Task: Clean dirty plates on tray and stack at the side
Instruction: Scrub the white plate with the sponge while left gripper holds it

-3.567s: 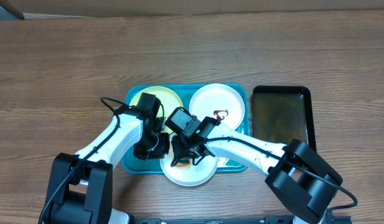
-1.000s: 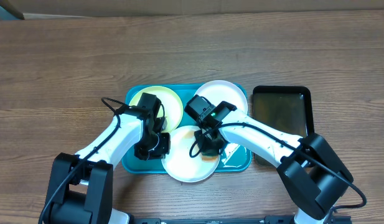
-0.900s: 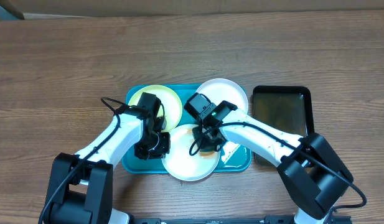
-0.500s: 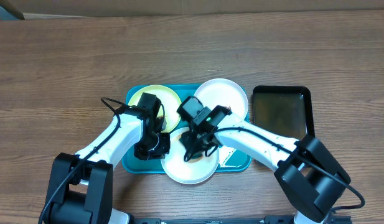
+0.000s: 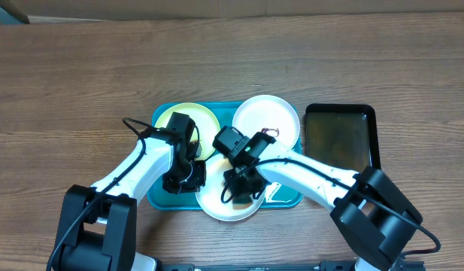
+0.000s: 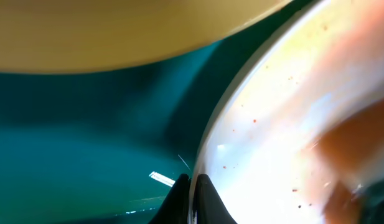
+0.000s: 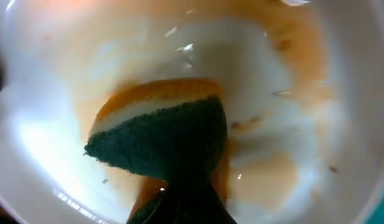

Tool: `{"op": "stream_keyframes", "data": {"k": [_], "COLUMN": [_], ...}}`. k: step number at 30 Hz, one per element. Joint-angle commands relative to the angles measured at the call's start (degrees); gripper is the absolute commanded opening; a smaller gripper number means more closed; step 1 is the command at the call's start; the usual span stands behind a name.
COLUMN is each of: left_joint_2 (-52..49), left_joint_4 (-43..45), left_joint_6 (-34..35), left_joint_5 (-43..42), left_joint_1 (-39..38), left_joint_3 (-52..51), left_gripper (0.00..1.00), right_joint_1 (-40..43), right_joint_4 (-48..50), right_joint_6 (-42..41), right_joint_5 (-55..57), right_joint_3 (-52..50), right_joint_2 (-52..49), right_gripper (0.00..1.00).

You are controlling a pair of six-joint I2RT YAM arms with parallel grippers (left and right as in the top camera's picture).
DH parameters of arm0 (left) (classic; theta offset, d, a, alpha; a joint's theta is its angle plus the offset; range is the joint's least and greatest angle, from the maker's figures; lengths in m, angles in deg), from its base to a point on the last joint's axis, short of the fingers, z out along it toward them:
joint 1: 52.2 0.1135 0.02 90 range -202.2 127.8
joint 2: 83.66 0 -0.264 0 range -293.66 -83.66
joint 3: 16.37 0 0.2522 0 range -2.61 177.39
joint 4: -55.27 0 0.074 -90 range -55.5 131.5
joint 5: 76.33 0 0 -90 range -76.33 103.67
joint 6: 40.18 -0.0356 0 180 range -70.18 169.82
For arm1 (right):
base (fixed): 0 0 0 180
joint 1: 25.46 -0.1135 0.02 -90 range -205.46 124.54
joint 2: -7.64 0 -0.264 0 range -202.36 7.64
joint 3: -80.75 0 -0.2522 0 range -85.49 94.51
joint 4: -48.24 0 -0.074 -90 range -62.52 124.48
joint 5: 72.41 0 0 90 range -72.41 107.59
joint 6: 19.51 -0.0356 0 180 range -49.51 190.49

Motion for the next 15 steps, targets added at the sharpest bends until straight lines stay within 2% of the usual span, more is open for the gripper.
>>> {"op": "stream_keyframes", "data": {"k": [1,9,15], "left_joint_2": [-0.8,-0.8,0.3], "left_joint_4": [-0.3,-0.2,-0.2], "left_joint_6": [0.1,0.6,0.6], "left_joint_5": [2.9,3.0,3.6], "left_joint_1": [-0.1,-0.1,-0.1], "left_joint_3": [-0.5,-0.5,-0.3], "left_gripper": [0.04,0.04,0.04], "right_joint_1": [3.6,5.0,6.6], "right_joint_4": [1.3,0.1,-1.0], "right_joint_6": [-2.8,-0.9,-2.5], "right_joint_5": [7.6,5.7,5.7], "right_joint_3": [0.0,5.1,6.9], "right_joint_2": [0.5,1.9,9.9], "right_gripper": [0.04,0.04,0.04]}}
